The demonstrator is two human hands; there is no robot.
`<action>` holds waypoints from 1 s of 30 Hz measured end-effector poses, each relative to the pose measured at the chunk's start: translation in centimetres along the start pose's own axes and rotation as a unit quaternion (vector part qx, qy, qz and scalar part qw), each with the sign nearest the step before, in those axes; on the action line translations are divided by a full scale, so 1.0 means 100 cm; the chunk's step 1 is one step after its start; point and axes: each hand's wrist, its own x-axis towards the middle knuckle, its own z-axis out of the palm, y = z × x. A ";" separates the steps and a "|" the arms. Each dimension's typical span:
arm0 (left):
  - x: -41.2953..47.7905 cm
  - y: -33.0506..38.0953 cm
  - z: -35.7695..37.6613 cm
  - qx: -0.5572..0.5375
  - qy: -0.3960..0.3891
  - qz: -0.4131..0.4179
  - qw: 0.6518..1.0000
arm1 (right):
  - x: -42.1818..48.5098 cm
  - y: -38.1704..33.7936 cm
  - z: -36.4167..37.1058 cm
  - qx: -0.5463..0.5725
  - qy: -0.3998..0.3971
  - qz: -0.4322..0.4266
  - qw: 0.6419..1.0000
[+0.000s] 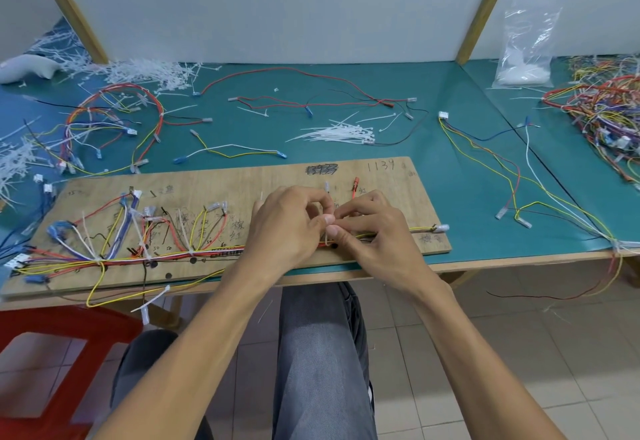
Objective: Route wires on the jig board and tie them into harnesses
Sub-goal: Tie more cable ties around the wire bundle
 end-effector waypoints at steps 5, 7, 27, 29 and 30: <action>0.011 -0.005 0.002 -0.078 -0.012 0.006 0.997 | 0.000 -0.001 -0.002 0.008 -0.015 0.014 1.000; 0.016 -0.005 0.003 -0.097 0.021 0.013 0.995 | 0.001 -0.001 -0.003 -0.003 -0.034 0.012 0.999; 0.009 0.002 0.026 -0.240 0.109 0.050 0.963 | 0.003 -0.003 -0.008 -0.041 -0.066 0.026 0.997; 0.009 0.005 0.025 -0.231 0.114 0.051 0.965 | 0.000 -0.005 -0.007 -0.044 -0.055 0.017 0.997; 0.009 0.007 0.026 -0.226 0.125 0.047 0.965 | 0.000 -0.005 -0.007 -0.047 -0.053 0.008 0.997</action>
